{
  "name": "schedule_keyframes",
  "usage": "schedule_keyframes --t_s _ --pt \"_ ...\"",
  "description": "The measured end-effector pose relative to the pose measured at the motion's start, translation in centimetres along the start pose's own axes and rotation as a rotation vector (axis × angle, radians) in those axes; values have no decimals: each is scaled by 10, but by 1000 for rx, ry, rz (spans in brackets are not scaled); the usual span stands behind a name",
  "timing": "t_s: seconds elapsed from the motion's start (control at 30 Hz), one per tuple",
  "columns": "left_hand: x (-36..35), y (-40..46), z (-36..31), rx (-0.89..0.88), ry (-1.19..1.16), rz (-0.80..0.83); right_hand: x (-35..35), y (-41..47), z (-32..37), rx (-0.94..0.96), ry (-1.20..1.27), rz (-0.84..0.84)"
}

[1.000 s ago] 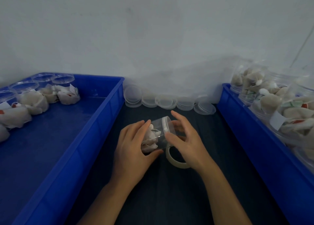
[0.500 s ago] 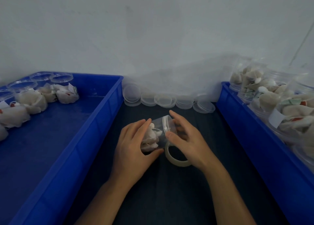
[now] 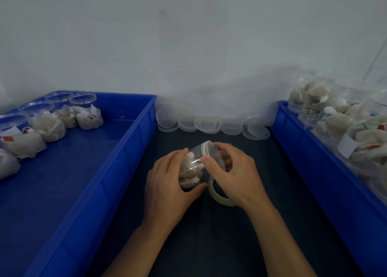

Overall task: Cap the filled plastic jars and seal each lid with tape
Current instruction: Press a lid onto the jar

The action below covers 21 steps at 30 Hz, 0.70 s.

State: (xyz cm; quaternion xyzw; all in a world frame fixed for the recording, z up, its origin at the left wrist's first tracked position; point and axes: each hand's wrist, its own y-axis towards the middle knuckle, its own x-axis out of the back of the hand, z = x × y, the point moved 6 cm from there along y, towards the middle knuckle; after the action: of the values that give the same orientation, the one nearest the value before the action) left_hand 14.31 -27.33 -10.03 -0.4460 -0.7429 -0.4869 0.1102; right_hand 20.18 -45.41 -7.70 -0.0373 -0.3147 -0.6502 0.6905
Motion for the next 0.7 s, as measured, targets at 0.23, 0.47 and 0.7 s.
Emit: schedule_keyframes --t_s 0.23,0.47,0.7 --pt "-5 3 5 50 -238 77 1 -4 5 23 225 57" --pt "-5 2 3 104 -158 65 -1 -5 9 5 271 -43" --pt "-5 -2 8 209 -176 39 -3 -4 10 -7 284 -57"
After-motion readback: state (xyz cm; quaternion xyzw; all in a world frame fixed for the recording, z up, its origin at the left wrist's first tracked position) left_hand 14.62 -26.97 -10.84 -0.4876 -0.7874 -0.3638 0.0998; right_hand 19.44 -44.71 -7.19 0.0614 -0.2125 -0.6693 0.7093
